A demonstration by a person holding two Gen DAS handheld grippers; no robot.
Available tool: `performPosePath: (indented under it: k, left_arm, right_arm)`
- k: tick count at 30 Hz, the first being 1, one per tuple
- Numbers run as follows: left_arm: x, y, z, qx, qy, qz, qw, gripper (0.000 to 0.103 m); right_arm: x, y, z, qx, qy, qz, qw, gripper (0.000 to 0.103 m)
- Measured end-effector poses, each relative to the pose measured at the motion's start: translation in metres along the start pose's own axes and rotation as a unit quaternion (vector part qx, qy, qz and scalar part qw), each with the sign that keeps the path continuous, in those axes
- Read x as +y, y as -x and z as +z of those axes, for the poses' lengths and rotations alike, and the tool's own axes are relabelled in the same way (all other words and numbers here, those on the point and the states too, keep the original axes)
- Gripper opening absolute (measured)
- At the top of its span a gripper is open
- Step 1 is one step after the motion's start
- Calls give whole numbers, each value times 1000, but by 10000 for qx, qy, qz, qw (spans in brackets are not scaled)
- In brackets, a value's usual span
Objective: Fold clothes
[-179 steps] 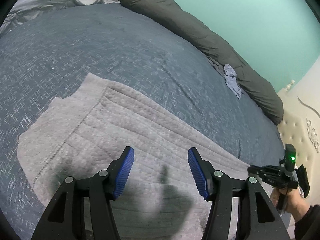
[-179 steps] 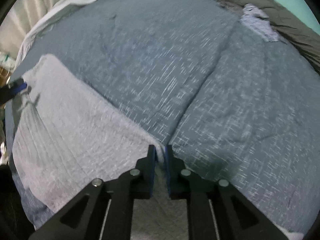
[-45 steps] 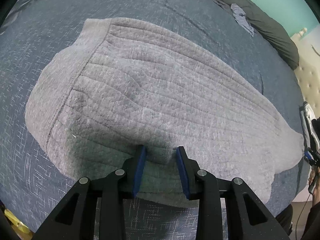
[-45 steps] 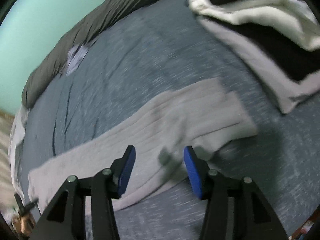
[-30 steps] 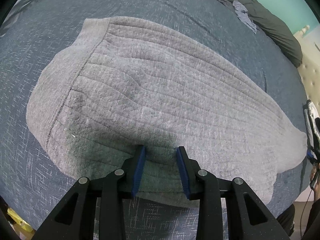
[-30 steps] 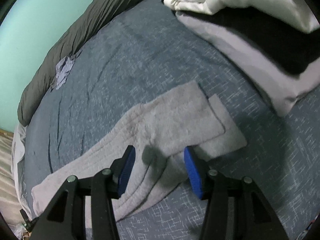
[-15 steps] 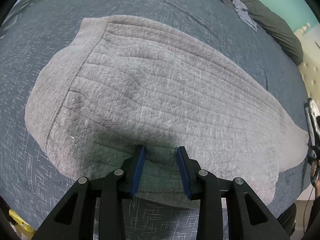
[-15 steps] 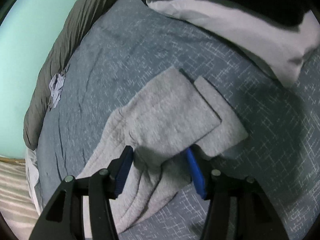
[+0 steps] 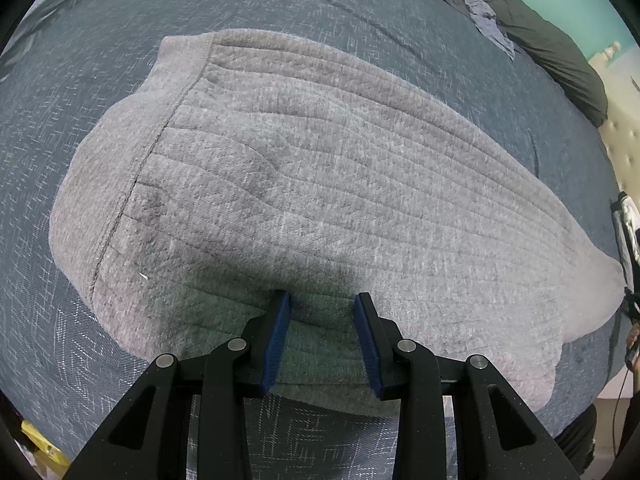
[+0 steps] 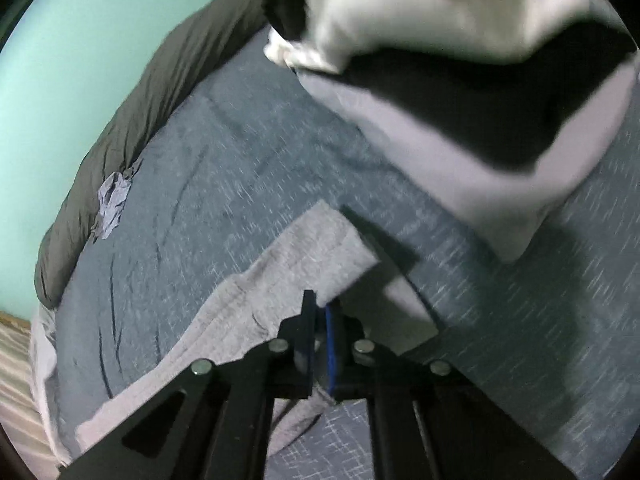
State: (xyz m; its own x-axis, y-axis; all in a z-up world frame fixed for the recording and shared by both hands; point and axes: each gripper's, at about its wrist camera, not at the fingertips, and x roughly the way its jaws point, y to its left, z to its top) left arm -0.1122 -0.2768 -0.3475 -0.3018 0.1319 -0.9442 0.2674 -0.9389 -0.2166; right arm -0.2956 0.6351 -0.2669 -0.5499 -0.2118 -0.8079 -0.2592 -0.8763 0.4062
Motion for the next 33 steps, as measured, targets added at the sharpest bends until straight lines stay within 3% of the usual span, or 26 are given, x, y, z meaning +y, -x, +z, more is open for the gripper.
performPosePath:
  k: [3,8,18,21,23,25,28,30,33]
  left_arm:
    - [1,0,1,9,-9,8,10000,37]
    - [2,-2,1,20,-9,28,10000,37]
    - [6,-5,3,46,-19,64,10000,38]
    - [7,-5,2,40,-24,64,10000,39]
    - [8,-5,2,44,-30,50,10000,39]
    - [9,-6,3,49,-28,38,10000,39]
    - [10,-7,2,56,-21,51,10000,40]
    - [10,-7,2,58,-25,73,10000,41]
    - [9,-7,1,61,-39,87,9999,44]
  right_arm:
    - [-2,8,4,-111,154,-252,9995,3]
    - [-15,-8,-3,165,169,-580,9980,3]
    - [-30,-12,-1,312,133,-166,9993,4]
    - [-36,-7,0,300,7,-8,9995,15]
    - [-40,-1,-1,258,-46,20,9997,36]
    - [-47,4,-1,266,-218,204,9992,50]
    - [-58,7,0,237,-423,219,9986,58]
    - [-61,5,0,305,-549,300,9976,59]
    - [-59,-3,-2,437,-675,378,9960,70]
